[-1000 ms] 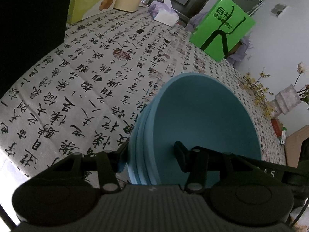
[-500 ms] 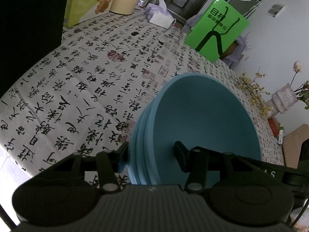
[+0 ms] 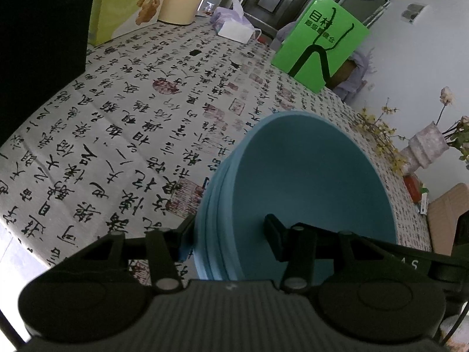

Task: Organize plates and bowls
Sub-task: 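Carry the blue bowl stack with both grippers toward the white plates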

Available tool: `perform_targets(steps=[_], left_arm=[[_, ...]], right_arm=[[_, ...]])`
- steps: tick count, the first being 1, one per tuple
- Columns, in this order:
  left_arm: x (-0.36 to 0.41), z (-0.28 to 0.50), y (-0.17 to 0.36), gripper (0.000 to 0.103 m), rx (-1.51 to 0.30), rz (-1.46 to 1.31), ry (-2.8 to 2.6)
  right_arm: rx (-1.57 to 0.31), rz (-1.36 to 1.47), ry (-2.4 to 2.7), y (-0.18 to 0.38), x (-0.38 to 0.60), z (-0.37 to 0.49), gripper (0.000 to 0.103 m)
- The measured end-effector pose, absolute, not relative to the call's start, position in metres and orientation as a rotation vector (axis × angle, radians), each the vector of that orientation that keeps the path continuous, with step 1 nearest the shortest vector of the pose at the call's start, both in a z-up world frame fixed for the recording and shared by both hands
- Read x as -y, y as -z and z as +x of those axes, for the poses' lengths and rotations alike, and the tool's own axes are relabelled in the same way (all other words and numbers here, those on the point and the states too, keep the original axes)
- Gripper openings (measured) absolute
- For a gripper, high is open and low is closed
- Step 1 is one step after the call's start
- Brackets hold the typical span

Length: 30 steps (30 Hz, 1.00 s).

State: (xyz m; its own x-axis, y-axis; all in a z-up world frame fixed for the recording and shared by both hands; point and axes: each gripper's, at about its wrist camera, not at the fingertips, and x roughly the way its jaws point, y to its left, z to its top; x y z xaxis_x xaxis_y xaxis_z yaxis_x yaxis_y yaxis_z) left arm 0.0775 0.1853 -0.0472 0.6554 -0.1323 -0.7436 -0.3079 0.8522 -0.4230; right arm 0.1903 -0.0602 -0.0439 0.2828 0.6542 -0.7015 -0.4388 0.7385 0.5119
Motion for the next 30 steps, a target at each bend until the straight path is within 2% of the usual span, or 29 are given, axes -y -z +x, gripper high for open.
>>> perform_targets(steps=[30], left_arm=[[-0.15, 0.08, 0.04, 0.051, -0.844, -0.546, -0.091]], right_arm=[[-1.031, 0.253, -0.733, 0.035, 0.097, 0.188, 0.045]])
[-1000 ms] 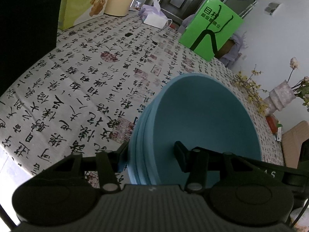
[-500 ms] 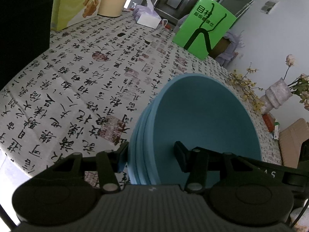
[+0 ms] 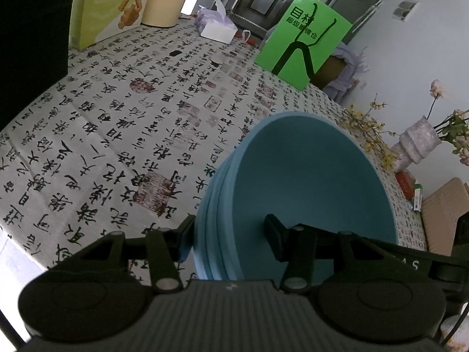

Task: Organize plates and bowls
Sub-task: 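Carry the blue bowl stack with both grippers toward the white plates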

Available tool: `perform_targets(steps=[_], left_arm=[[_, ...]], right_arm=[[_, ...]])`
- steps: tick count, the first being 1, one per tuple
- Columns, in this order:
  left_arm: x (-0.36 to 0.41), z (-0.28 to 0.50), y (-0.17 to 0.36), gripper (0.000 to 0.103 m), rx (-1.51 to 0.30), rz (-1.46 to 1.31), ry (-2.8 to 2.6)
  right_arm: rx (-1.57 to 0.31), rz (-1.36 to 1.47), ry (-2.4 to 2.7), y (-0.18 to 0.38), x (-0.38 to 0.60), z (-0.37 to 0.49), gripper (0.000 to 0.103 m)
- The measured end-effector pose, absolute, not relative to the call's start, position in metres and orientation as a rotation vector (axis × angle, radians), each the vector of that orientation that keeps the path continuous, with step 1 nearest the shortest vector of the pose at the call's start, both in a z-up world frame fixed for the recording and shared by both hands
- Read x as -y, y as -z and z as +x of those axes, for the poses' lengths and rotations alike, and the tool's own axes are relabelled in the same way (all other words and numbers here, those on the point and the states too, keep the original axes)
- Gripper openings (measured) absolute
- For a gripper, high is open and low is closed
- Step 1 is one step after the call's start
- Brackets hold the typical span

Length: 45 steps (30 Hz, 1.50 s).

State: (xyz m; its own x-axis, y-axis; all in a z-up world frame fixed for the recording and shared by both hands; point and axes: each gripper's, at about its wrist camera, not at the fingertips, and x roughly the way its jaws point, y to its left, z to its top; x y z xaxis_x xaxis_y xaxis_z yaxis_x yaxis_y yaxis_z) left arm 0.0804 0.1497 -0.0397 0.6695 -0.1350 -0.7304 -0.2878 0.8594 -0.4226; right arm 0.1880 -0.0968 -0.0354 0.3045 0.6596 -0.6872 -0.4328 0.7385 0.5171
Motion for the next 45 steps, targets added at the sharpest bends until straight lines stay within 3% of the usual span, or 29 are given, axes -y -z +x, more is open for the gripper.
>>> perform_targets(steps=[45], left_arm=[[-0.097, 0.089, 0.03, 0.051, -0.815, -0.503, -0.081]], right_arm=[[-0.997, 0.278, -0.743, 0.026, 0.158, 0.193, 0.045]])
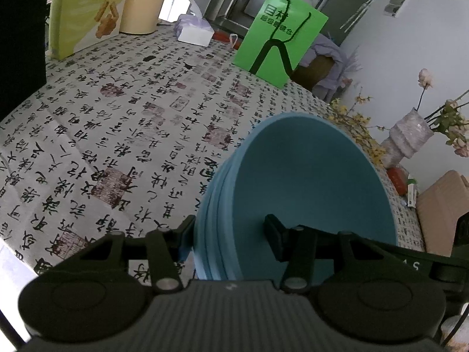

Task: Organize plates and bowls
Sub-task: 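Carry the blue bowl stack with both grippers toward the white plates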

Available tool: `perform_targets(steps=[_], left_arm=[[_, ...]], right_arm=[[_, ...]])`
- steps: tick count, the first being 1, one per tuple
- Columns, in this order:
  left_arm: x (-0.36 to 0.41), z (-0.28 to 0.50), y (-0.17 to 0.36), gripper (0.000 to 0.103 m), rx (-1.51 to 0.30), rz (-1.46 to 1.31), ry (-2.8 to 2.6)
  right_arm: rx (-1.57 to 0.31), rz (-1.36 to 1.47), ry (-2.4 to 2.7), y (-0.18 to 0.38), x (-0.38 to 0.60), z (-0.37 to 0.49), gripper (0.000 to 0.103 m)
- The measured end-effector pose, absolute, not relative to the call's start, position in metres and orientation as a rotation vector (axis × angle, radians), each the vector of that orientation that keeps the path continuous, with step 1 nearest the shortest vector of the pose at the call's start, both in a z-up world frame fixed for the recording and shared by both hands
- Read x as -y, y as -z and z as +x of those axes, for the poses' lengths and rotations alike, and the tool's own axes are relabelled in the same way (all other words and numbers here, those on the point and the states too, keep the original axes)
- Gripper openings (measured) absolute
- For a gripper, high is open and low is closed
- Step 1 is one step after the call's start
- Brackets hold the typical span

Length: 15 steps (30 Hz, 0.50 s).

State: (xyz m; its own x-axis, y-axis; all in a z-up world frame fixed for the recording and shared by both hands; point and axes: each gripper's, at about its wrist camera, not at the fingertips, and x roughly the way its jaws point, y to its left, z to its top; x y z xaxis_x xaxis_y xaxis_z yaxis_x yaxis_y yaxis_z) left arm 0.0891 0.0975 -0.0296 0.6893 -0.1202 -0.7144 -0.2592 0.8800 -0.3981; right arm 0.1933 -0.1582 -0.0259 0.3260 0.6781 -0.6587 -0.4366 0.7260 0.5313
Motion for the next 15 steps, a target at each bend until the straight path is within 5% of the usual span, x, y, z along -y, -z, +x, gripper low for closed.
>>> perform_targets(steps=[15], left_arm=[[-0.077, 0.094, 0.026, 0.051, -0.816, -0.475, -0.047]], right_arm=[[-0.978, 0.31, -0.717, 0.023, 0.181, 0.19, 0.045]])
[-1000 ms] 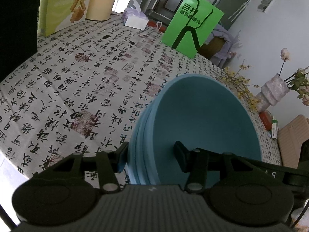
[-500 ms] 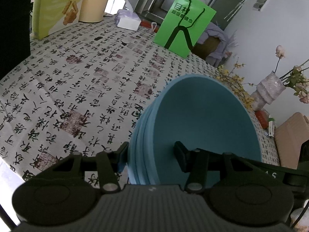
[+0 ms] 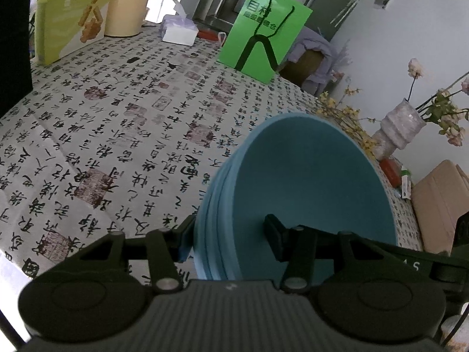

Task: Organize plates and bowls
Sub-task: 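Carry the blue bowl stack with both grippers toward the white plates, then move the blue bowl stack with both grippers over the white plate stack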

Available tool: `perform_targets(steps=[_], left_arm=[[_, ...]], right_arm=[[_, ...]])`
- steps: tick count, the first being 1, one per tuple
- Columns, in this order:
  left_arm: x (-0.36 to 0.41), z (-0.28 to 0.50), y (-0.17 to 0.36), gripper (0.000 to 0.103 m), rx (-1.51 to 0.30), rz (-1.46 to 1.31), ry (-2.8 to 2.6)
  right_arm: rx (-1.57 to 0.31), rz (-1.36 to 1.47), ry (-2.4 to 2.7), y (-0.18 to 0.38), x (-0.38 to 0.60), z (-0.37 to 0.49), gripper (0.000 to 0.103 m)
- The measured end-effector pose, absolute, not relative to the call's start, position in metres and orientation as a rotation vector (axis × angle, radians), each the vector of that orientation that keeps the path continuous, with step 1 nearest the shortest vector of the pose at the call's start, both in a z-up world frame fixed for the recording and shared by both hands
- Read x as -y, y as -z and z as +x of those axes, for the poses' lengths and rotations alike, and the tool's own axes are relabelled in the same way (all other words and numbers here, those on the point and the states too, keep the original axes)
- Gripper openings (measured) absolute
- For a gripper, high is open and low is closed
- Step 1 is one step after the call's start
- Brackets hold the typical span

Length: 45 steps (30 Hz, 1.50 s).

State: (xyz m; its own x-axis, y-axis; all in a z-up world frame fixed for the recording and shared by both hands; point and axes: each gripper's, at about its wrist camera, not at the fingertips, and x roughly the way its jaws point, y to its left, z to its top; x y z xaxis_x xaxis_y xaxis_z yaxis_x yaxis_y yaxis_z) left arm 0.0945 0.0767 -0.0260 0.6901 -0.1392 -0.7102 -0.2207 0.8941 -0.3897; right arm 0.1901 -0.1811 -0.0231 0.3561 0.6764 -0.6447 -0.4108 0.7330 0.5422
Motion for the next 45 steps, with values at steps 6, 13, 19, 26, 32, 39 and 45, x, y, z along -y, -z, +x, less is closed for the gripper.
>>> perform_targets(steps=[6, 13, 19, 26, 32, 39, 45], left_arm=[[-0.068, 0.097, 0.024, 0.051, -0.817, -0.465, -0.033], [-0.058, 0.101, 0.025, 0.051, -0.821, -0.458, -0.014], [-0.049, 0.105, 0.025, 0.051, -0.823, -0.448, 0.006], [-0.033, 0.109, 0.021, 0.051, -0.818, -0.419, 0.031], [-0.019, 0.111, 0.02, 0.051, -0.816, -0.403, 0.056], [-0.001, 0.116, 0.021, 0.051, -0.829, -0.383, 0.091], [0.017, 0.12, 0.022, 0.051, -0.84, -0.364, 0.121]], right_arm=[[-0.971, 0.327, -0.704, 0.023, 0.192, 0.189, 0.045], [-0.968, 0.338, -0.684, 0.023, 0.201, 0.19, 0.045], [-0.959, 0.349, -0.664, 0.023, 0.211, 0.189, 0.045], [-0.942, 0.38, -0.641, 0.023, 0.229, 0.187, 0.045], [-0.929, 0.402, -0.621, 0.023, 0.246, 0.184, 0.045], [-0.921, 0.428, -0.585, 0.027, 0.266, 0.182, 0.045], [-0.914, 0.453, -0.553, 0.031, 0.284, 0.179, 0.045]])
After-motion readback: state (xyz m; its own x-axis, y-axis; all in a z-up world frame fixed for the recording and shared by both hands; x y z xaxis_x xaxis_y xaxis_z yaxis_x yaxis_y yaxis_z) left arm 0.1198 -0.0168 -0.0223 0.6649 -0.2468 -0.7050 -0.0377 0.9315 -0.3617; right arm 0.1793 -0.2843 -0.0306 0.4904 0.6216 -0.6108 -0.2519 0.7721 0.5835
